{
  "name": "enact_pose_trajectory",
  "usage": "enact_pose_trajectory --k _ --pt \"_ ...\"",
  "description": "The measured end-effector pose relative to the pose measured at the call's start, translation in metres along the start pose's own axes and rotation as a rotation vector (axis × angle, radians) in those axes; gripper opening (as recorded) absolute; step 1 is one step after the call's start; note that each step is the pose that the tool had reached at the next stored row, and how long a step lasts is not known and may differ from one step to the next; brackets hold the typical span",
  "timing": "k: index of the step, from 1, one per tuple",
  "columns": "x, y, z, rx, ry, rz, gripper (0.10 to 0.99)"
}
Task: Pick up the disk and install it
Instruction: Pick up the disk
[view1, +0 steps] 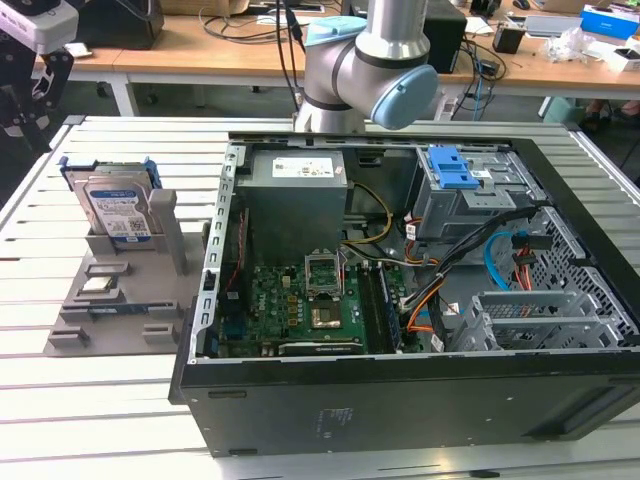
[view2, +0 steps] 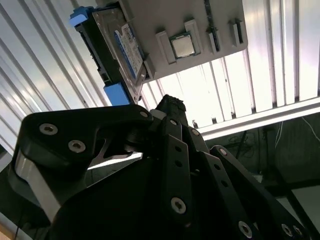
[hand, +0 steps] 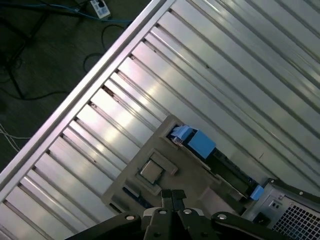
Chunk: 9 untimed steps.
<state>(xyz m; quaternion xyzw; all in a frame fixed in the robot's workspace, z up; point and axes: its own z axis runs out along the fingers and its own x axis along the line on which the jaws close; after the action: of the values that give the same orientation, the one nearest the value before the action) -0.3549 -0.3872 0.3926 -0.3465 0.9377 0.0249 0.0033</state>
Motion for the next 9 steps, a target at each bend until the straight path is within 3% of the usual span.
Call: enact_pose_trajectory --k 9 --pt "0.0 0.0 0.0 -0.001 0.0029 -0.065 0.106"
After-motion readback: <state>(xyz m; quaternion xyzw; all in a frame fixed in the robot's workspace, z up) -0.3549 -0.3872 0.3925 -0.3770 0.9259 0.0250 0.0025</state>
